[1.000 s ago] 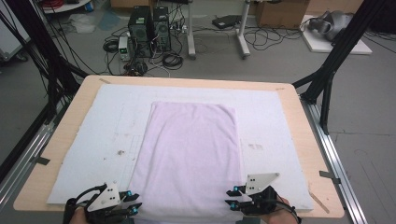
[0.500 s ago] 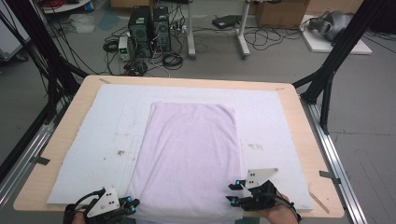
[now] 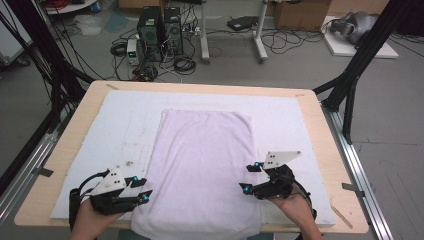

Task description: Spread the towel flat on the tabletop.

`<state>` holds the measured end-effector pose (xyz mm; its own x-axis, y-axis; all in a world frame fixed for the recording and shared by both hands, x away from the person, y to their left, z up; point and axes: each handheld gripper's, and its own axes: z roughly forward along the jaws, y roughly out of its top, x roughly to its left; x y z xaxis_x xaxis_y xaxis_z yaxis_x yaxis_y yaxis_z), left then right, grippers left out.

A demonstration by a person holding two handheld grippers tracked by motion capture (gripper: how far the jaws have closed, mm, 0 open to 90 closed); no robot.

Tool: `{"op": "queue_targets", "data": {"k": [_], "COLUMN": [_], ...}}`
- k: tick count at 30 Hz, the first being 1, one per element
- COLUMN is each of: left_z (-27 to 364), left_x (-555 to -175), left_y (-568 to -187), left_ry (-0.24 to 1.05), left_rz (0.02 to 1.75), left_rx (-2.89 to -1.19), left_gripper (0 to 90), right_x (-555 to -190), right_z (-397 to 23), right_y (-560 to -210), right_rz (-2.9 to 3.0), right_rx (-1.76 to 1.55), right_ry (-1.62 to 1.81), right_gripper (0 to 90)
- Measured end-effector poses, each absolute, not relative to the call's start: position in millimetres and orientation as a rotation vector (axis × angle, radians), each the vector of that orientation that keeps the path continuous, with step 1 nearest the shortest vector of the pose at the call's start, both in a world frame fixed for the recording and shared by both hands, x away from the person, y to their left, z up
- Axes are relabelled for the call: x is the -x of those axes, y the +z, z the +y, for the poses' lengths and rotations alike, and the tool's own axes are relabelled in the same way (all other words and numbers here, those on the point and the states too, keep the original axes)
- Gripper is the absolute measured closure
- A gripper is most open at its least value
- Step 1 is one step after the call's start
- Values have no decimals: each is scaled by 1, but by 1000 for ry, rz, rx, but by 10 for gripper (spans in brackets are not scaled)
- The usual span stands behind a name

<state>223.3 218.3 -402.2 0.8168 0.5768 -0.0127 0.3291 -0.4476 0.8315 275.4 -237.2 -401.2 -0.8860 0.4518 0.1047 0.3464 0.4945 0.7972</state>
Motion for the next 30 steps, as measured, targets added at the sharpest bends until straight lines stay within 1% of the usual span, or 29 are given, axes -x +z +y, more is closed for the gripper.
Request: {"op": "queue_targets", "data": {"k": [3, 5, 7, 9, 14, 23, 30], "left_z": [217, 215, 213, 211, 210, 209, 210], "left_x": [-236, -246, -255, -264, -279, -283, -290], "left_y": [-398, -395, -393, -391, -388, -383, -379], "left_ry": [329, 311, 304, 290, 319, 330, 352], "left_rz": [652, 660, 667, 675, 695, 692, 697], "left_rx": [-2067, -2059, -2051, -2041, -2025, -2024, -2013], "left_gripper": [495, 445, 424, 423, 406, 402, 402], "right_x": [-284, -290, -298, -303, -311, -318, -324], "right_z": [-242, -244, -245, -244, -237, -231, -228], "right_y": [-396, -392, -389, -387, -382, -378, -372], "right_rz": [2571, 2555, 2561, 2568, 2573, 2601, 2598], "right_rx": [-711, -709, -713, -714, -661, -648, -660], "right_ry": [1398, 1440, 1480, 1484, 1447, 1414, 1416], "right_gripper": [299, 296, 271, 271, 269, 251, 255]}}
